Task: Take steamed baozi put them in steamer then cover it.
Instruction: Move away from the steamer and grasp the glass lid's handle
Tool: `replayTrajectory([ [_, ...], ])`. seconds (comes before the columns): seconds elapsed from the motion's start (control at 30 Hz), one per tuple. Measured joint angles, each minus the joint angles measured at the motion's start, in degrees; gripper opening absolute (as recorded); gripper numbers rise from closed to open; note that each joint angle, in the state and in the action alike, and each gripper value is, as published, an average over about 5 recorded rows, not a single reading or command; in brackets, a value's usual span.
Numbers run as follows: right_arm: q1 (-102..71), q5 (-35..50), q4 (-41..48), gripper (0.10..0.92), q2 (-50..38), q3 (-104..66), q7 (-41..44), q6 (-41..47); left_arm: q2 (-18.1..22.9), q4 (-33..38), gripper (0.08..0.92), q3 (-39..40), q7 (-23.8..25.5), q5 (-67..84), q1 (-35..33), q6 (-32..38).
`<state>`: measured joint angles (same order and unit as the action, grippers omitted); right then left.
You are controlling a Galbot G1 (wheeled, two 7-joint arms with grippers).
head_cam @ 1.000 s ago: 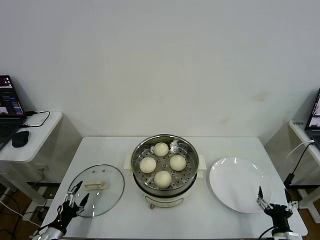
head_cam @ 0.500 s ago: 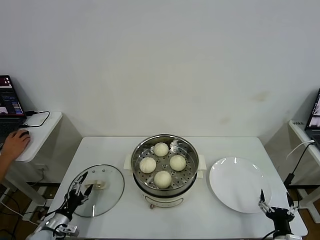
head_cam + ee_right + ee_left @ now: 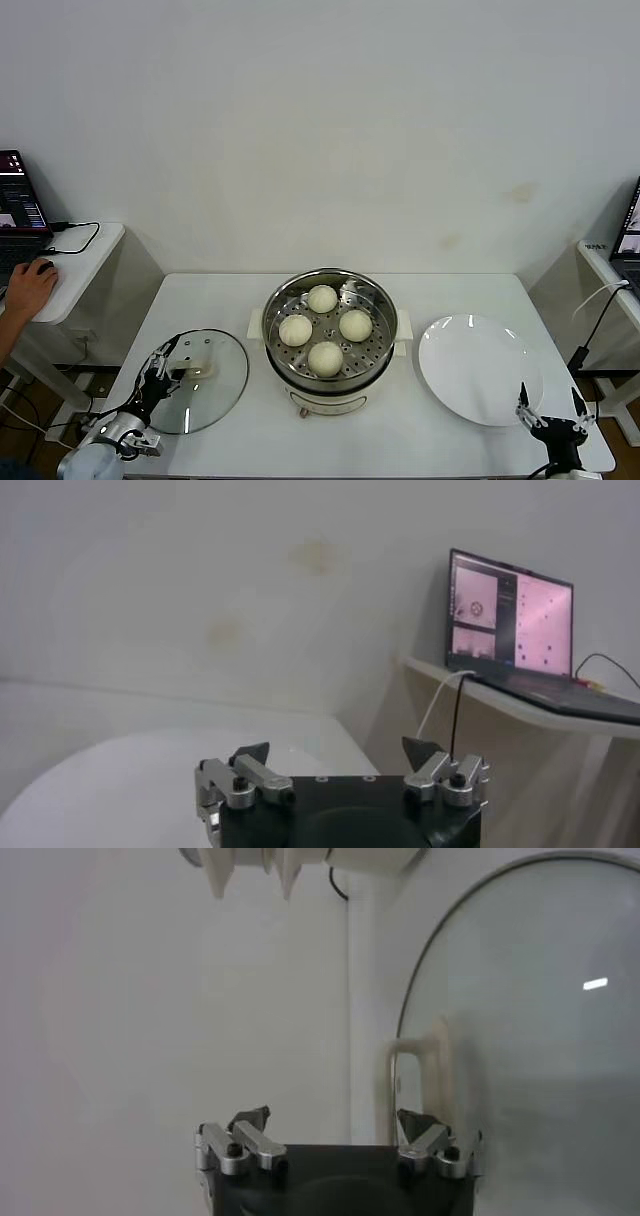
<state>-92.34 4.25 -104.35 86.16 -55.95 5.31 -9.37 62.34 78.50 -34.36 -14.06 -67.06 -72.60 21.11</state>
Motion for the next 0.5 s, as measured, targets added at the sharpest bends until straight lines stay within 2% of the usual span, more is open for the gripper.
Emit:
replayTrajectory([
  [0.2,-0.06,-0.36,0.16,0.823,0.05,0.28,0.08,-0.07,0.20,-1.41,0.807,0.14,-0.13,-0.37,1.02,0.04],
  [0.5,0.03,-0.49,0.30,0.823,-0.05,0.68,0.19,0.02,0.47,-2.94,0.568,0.58,0.54,-1.06,1.70,0.12],
])
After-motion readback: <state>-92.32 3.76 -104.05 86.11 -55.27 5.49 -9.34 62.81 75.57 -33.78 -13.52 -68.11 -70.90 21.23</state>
